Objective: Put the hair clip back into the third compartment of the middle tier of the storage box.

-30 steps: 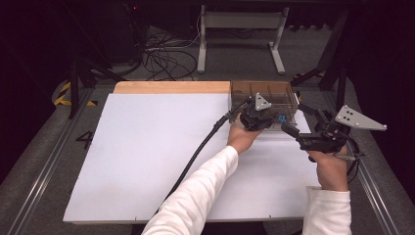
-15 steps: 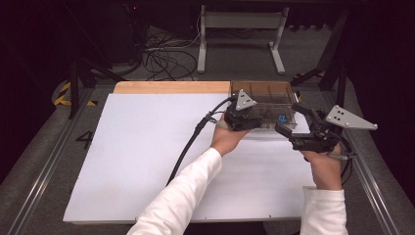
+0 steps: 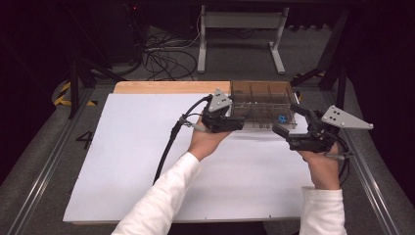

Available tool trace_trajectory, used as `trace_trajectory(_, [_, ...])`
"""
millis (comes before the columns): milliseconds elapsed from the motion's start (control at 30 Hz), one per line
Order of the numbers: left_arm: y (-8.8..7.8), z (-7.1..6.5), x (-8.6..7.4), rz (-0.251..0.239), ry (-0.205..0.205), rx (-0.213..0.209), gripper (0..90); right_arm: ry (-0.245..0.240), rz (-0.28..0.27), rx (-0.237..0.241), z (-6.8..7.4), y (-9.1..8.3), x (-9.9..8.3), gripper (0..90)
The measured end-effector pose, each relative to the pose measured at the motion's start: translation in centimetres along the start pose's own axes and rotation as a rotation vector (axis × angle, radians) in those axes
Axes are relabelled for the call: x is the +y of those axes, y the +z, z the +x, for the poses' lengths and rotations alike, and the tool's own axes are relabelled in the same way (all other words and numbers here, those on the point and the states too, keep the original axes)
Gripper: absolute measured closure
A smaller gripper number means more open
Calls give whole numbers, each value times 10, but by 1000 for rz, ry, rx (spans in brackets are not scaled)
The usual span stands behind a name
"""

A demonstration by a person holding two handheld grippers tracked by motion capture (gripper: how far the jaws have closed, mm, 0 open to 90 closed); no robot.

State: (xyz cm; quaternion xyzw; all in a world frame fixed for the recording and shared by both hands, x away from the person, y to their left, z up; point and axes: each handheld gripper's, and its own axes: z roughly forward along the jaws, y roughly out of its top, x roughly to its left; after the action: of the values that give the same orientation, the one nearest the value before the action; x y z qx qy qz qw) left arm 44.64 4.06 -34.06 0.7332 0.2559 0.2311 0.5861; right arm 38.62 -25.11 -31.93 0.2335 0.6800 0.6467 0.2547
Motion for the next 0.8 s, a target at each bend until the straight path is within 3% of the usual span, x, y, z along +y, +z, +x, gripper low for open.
trace_trajectory(333, [-43, 15, 2, -33, -20, 26, 211, -13, 13, 2, 2, 3, -1, 50])
trace_trajectory(633, [-80, 27, -3, -91, -38, 49, 152, -7, 30, -13, 3, 6, -2, 44])
trace_trajectory(800, [-102, 29, -5, -113, -24, 60, 130, 0, 34, -23, 2, 6, -3, 39])
